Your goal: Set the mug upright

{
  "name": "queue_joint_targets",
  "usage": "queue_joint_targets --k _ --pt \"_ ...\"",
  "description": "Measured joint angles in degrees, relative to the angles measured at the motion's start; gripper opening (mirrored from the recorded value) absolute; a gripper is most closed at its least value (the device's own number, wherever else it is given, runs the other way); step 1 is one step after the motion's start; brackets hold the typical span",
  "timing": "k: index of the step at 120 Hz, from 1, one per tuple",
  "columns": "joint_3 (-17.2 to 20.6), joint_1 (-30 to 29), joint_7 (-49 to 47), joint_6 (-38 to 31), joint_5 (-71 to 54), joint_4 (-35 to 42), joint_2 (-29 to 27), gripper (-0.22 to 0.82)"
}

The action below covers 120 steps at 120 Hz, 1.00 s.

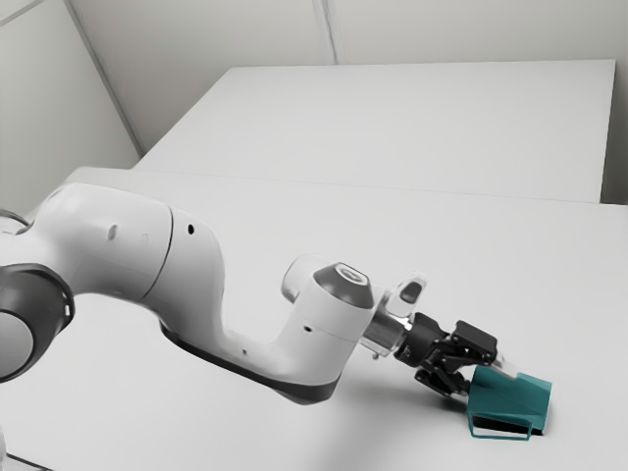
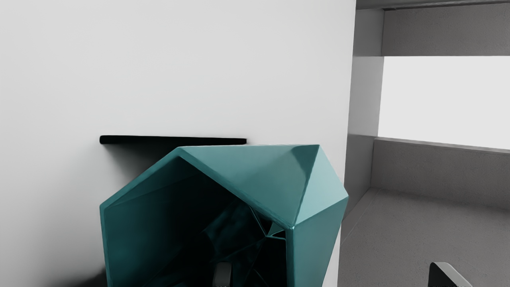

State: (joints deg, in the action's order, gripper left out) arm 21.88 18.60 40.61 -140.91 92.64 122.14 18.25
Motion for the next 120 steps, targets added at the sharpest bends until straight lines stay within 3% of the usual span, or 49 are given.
queue_joint_targets --k 62,84,120 --pt "0.00 0.38 -0.12 -0.48 -0.10 -0.04 0.05 -0.05" --pt "-0.07 0.68 -0.41 -0.68 -0.55 -0.04 -0.58 -0.13" --pt "-0.13 0.24 -1.00 -0.83 -4.38 0.47 -5.77 -0.17"
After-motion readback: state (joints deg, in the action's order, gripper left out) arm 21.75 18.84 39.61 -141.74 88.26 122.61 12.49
